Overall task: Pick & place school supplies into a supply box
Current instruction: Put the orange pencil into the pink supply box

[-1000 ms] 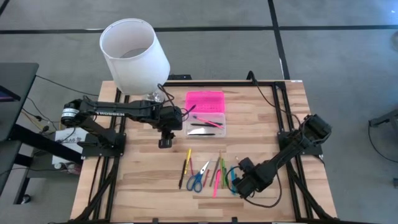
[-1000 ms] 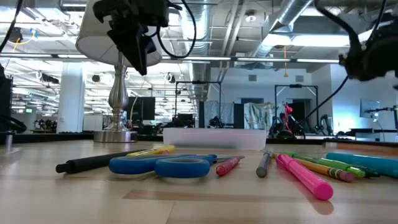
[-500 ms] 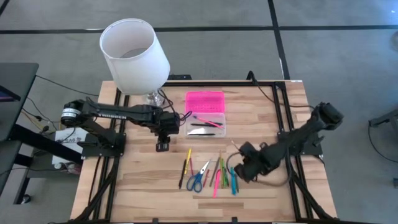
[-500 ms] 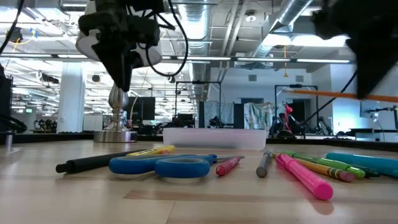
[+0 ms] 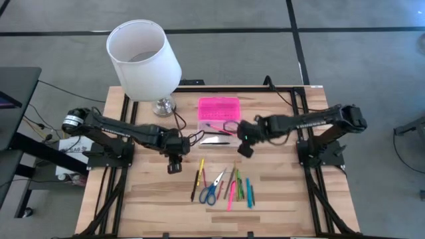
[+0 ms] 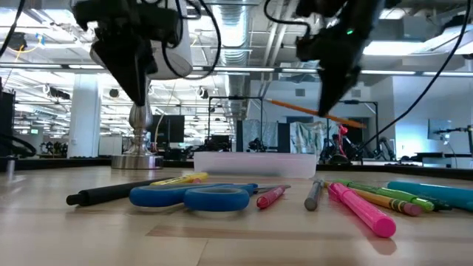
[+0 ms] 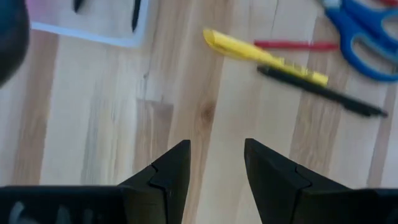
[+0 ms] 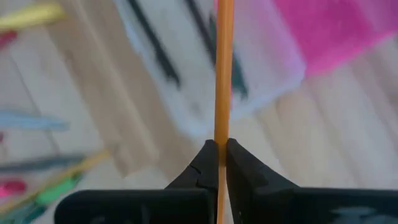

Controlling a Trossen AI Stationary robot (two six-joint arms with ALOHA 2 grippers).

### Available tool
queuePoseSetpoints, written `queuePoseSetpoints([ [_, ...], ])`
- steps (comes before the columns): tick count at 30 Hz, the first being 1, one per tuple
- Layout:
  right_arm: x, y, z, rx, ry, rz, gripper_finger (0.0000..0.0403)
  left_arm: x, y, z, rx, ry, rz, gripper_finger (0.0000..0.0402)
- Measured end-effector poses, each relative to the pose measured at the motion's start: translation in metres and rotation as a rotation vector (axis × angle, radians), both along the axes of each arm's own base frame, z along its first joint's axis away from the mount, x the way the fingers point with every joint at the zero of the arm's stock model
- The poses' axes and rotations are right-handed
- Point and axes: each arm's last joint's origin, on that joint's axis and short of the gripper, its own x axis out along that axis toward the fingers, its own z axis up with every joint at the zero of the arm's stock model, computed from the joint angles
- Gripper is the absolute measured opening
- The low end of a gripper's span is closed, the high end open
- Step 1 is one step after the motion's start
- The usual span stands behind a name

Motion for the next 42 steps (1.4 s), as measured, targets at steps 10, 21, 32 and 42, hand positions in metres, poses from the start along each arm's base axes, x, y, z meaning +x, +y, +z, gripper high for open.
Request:
queuePoseSetpoints([
  [10,0.022,-0.053,0.005,-0.009,-0.219,0.093,0.0000,-0.016,-0.025,0.024,0.101,-0.196,0.196,0.0146],
  [21,0.057,-0.064,-0.030,0.054,-0.154,0.163,0.0000,-0.026,-0.040,0.033,0.108,-0.306,0.325,0.0146],
  [32,0.069,-0.064,-0.053,0.085,-0.043,0.191,0.0009,-0.029,-0.047,0.033,0.103,-0.325,0.344,0.0146],
  [42,0.068,-0.063,-0.052,0.110,-0.048,0.165,0.0070,-0.029,-0.048,0.033,0.109,-0.328,0.343,0.0146],
])
